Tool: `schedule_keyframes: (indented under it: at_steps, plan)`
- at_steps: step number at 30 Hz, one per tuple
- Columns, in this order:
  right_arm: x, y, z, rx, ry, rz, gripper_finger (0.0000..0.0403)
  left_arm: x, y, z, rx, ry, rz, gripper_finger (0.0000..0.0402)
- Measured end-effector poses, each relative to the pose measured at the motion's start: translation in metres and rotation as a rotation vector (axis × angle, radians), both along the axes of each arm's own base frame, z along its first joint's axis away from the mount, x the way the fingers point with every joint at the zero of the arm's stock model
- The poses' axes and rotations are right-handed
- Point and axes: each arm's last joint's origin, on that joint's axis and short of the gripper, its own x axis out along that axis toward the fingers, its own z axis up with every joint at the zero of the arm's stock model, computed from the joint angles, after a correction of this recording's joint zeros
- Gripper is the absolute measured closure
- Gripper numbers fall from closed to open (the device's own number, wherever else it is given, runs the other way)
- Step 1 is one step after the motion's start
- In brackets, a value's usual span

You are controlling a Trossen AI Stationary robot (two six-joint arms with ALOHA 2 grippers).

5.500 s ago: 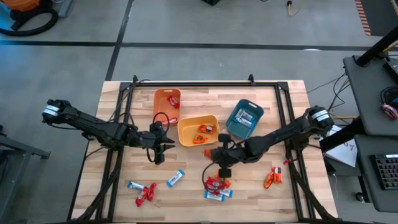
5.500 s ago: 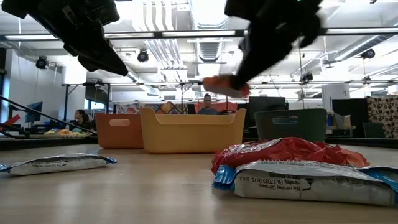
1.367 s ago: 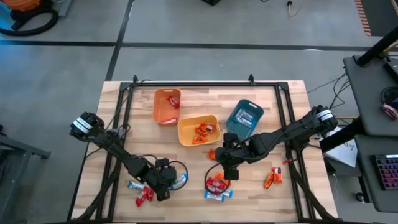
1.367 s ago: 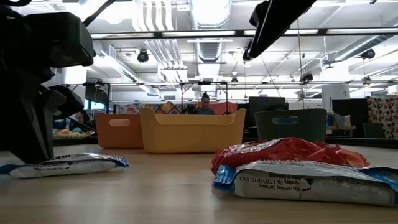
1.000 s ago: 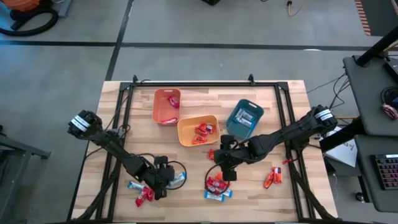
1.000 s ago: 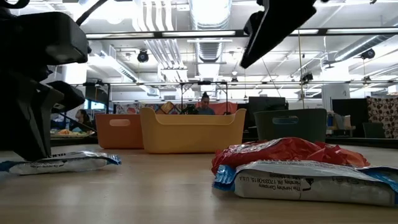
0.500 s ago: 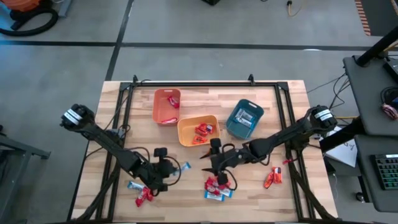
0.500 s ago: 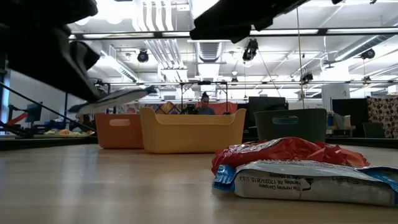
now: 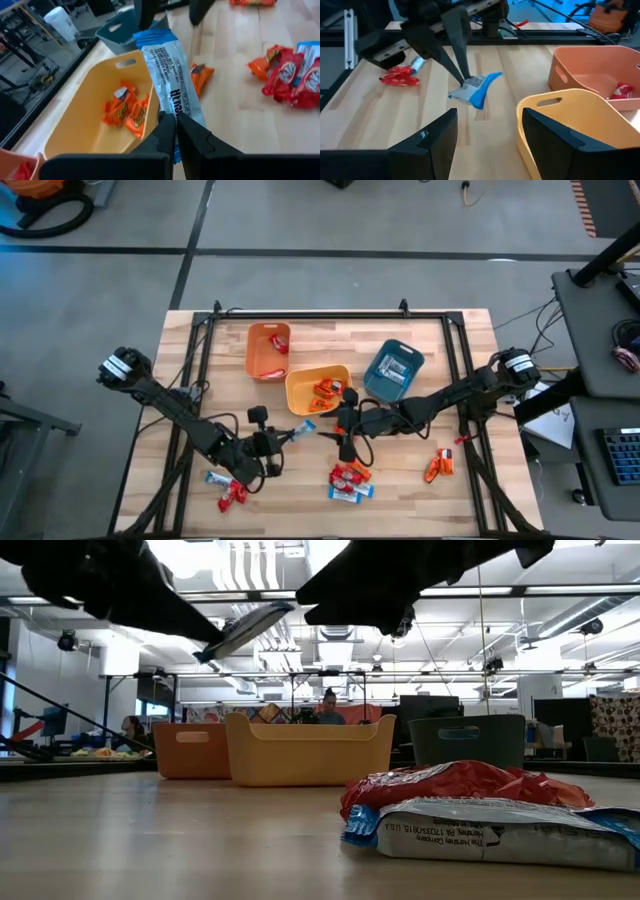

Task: Sort candy
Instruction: Put the white chocolate into the blue bin

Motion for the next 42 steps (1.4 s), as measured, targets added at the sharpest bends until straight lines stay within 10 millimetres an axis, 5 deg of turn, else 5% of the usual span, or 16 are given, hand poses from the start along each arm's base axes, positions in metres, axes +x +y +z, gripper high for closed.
schedule_keyframes:
  at_steps: [32, 42]
  plan:
    - [0.01, -0.014, 0.02, 0.122, -0.205, -0.067, 0.0189, 0.018, 0.013, 0.018, -0.025, -0.216, 0.162, 0.0401]
    - [0.012, -0.016, 0.024, 0.111, -0.212, -0.071, 0.0278, 0.021, 0.013, 0.024, -0.016, -0.249, 0.155, 0.0401]
